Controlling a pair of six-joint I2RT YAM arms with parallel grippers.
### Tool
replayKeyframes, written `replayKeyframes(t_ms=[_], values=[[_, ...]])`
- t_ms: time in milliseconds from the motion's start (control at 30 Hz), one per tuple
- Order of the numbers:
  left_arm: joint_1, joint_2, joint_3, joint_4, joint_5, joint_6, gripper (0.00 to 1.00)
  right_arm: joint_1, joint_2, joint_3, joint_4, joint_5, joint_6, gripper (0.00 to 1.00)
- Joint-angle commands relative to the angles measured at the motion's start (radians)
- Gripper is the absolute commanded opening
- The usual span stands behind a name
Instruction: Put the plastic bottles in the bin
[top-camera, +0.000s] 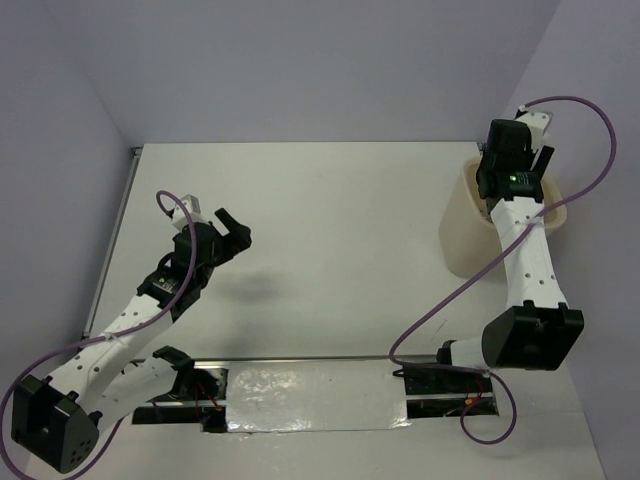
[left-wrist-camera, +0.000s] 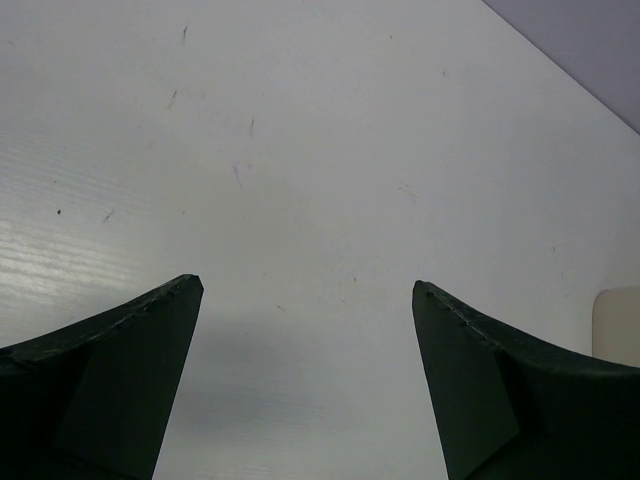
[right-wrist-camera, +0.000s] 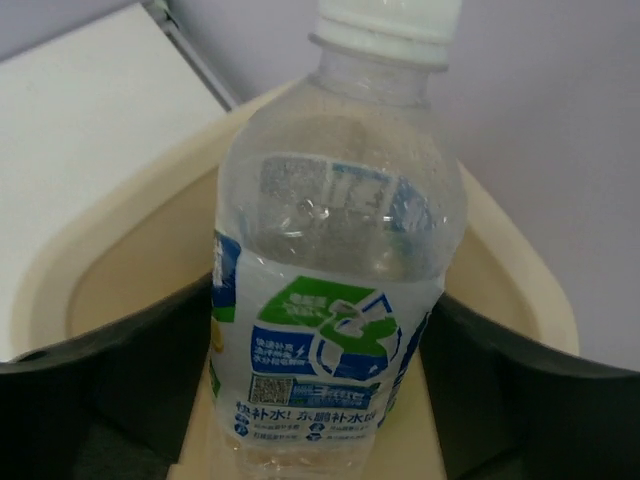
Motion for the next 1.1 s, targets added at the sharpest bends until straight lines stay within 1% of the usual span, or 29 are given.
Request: replayKeyframes(t_ms=[0, 67, 133, 167, 400, 500, 533, 633, 667, 700, 767, 800, 867, 900, 967, 1000, 1067], values=[[0.006, -0.001, 0.016, 0.005, -0.035, 0.031, 0.99, -0.02, -0.013, 0.045, -0.08, -0.001, 0.069, 0.88], [0.007, -0.004, 0.014, 0.006, -0.037, 0.033, 0.99, -0.02, -0.026, 0.028, -0.086, -0.015, 0.081, 0.92], [0.006, -0.003, 0.013, 0.012, -0.025, 0.036, 0.99, -0.02, -0.055, 0.02, -0.086, -0.021, 0.095, 0.99], [0.007, -0.003, 0.013, 0.016, -0.02, 0.039, 0.99, -0.018, -0.067, 0.017, -0.084, -0.025, 0.096, 1.0], [0.007, 0.008, 0.03, 0.0, -0.032, 0.053, 0.99, -0.021, -0.168, 0.06, -0.094, -0.117, 0.083, 1.0], [0.009, 0.011, 0.034, -0.004, -0.029, 0.063, 0.99, -0.018, -0.226, 0.042, -0.054, -0.296, 0.046, 1.0], [0.009, 0.01, 0.036, -0.007, -0.031, 0.067, 0.99, -0.014, -0.245, 0.007, -0.036, -0.4, 0.046, 1.0], [0.011, 0.005, 0.051, -0.033, -0.043, 0.07, 0.99, 0.064, -0.346, -0.087, 0.05, -0.505, 0.04, 1.0], [0.009, 0.002, 0.054, -0.04, -0.047, 0.07, 0.99, 0.093, -0.357, -0.101, 0.061, -0.507, 0.041, 1.0], [0.011, 0.0, 0.057, -0.055, -0.051, 0.071, 0.99, 0.182, -0.363, -0.125, 0.073, -0.503, 0.038, 1.0], [0.009, -0.015, 0.056, -0.069, -0.069, 0.065, 0.99, 0.279, -0.368, -0.145, 0.08, -0.434, 0.033, 1.0], [0.011, -0.027, 0.051, -0.081, -0.075, 0.059, 0.99, 0.369, -0.365, -0.168, 0.086, -0.405, 0.041, 1.0], [0.012, -0.04, 0.039, -0.092, -0.095, 0.05, 0.99, 0.44, -0.355, -0.203, 0.101, -0.38, 0.078, 1.0], [0.012, -0.052, 0.03, -0.109, -0.104, 0.044, 0.99, 0.496, -0.352, -0.257, 0.127, -0.383, 0.098, 1.0], [0.011, -0.063, 0.017, -0.115, -0.121, 0.037, 0.99, 0.552, -0.352, -0.321, 0.173, -0.371, 0.135, 1.0], [0.012, -0.073, 0.011, -0.115, -0.136, 0.039, 0.99, 0.602, -0.357, -0.393, 0.229, -0.366, 0.176, 1.0], [0.012, -0.086, -0.007, -0.119, -0.149, 0.036, 0.99, 0.644, -0.363, -0.464, 0.283, -0.337, 0.225, 1.0]])
